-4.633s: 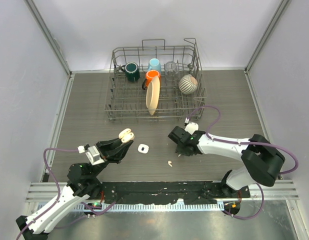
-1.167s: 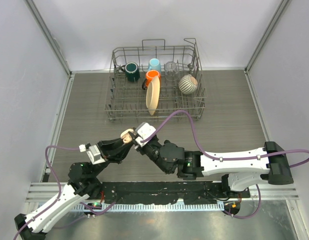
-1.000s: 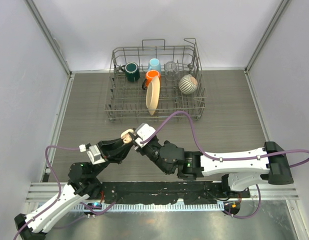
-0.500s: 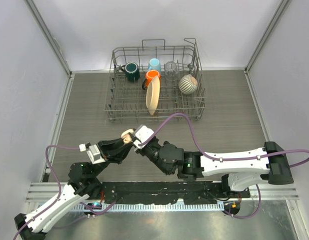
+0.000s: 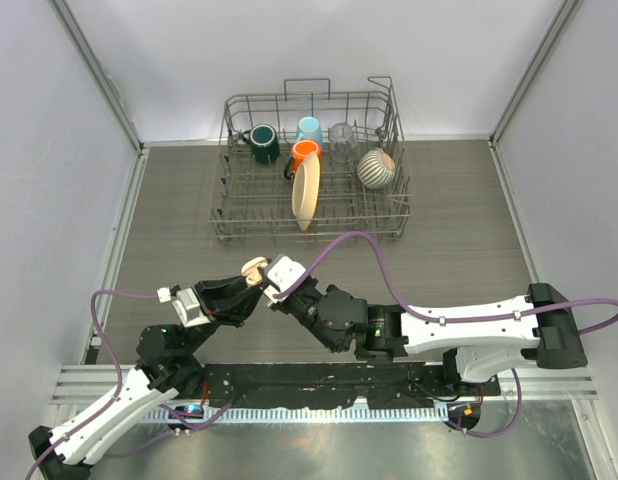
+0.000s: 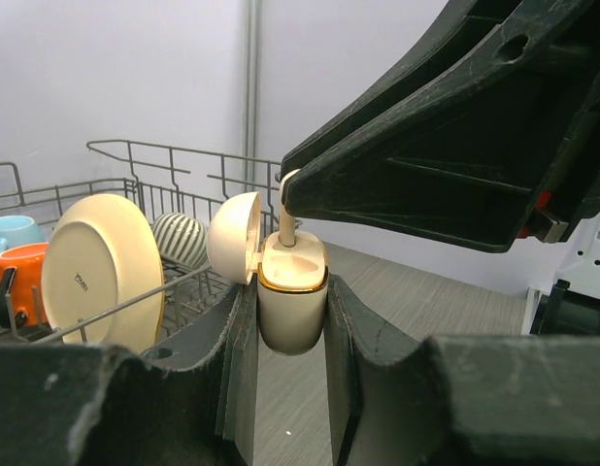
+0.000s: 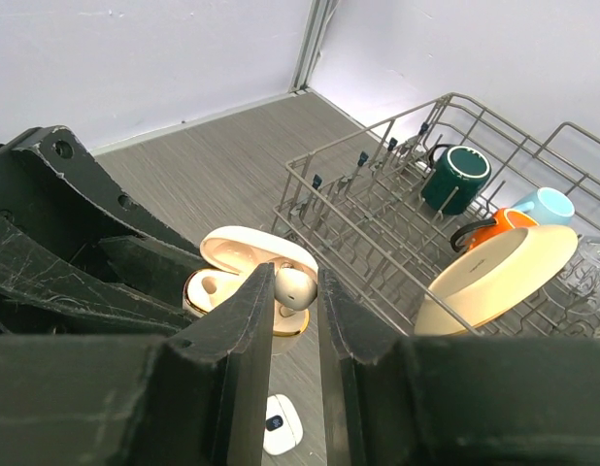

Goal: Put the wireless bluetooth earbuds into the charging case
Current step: Place the earbud in the charging case.

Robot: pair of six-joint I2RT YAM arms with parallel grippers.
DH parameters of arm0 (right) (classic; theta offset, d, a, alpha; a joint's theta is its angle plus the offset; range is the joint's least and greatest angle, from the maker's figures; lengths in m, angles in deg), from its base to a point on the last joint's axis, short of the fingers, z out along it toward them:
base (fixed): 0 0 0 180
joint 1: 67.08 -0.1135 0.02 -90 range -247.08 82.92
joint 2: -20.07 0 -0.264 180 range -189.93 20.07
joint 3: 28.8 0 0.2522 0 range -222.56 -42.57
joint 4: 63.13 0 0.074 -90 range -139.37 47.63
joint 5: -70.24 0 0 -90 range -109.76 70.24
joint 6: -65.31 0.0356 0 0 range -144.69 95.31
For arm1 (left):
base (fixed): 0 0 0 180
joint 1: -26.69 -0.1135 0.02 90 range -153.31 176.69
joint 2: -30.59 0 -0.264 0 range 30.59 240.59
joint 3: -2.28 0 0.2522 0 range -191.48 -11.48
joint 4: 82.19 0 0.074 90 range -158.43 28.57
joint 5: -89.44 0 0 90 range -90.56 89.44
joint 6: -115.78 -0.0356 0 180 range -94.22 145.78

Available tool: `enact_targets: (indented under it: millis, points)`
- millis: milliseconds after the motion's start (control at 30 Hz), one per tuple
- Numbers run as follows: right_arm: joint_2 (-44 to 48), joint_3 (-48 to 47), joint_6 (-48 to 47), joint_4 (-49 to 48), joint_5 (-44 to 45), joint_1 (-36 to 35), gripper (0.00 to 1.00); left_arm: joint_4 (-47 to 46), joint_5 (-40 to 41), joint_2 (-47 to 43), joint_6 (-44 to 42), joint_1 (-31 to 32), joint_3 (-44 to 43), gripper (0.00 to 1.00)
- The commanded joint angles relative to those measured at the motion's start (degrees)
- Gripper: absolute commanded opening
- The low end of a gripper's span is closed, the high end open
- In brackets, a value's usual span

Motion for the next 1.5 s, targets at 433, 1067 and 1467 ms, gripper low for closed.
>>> enact_targets:
  millis: [433,1067,1467]
  points:
    - [-2.3,-1.4,2.3,2.9,0.8,-1.3,0.01,-4.6,2.9,0.3,0.2,-0.1,5.3,0.00]
    - [1.0,-8.4,13.7,10.5,-0.7,-1.3,0.61,-4.5,3.0,1.4,-0.2,0.0,5.3,0.00]
    - [10.9,-3.3,20.5,4.4,6.6,-0.5,0.81,-4.5,2.4,1.0,0.1,-0.1,5.4,0.00]
